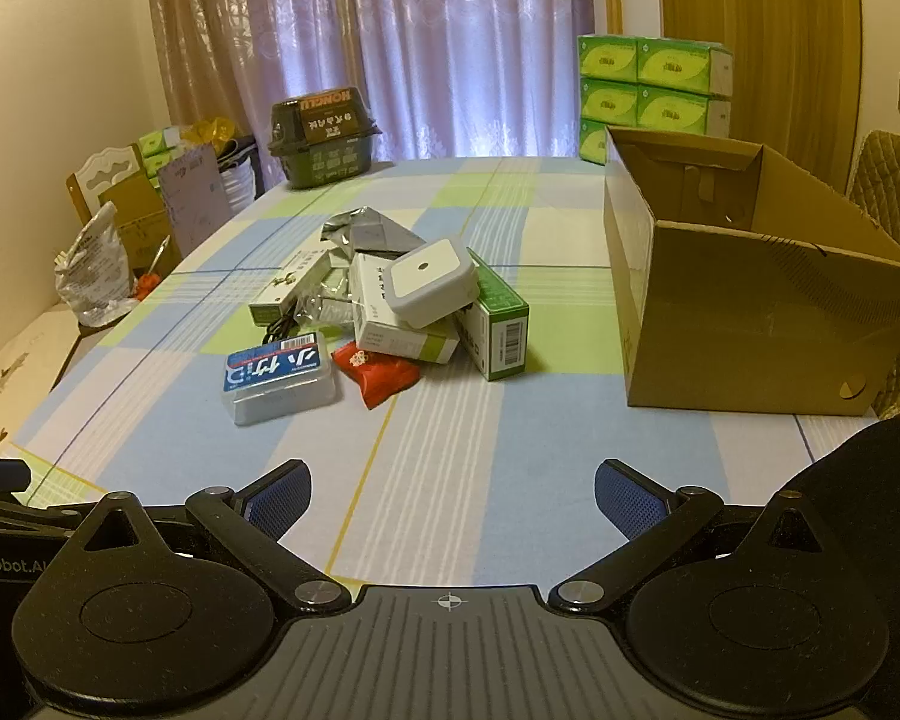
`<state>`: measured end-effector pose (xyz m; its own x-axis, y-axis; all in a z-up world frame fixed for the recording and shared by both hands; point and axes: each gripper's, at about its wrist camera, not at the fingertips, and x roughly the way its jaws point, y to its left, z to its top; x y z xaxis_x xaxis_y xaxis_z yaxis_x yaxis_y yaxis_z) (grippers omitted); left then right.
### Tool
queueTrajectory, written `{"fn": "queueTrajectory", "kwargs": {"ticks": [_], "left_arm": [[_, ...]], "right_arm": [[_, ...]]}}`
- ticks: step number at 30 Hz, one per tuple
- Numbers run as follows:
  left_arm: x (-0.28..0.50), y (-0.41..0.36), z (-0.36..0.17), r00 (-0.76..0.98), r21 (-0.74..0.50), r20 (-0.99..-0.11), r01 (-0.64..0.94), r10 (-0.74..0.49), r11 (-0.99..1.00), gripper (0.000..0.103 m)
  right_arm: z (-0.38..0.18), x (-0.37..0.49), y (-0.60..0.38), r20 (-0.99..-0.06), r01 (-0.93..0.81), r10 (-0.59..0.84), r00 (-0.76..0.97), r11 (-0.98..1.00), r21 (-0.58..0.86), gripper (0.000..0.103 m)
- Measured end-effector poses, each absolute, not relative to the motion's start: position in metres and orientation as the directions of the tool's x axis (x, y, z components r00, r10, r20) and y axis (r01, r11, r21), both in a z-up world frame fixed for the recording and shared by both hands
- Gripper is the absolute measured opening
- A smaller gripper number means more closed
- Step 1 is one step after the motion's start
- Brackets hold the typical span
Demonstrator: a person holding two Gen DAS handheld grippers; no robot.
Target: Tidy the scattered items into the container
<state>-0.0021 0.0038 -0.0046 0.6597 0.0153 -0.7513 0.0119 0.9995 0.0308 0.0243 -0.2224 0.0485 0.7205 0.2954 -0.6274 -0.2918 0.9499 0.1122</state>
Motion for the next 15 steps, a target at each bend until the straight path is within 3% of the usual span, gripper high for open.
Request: {"fn": "queueTrajectory", "kwargs": {"ticks": [15], "left_arm": [[-0.0016,0.005,-0.0055,0.655,0.022,-0.756,0.006,0.012,1.0,0.102]], "right_arm": [[0.046,0.0224,-0.2217,-0.63,-0.294,0.292,0.719,0.95,0.105,0.103]]}}
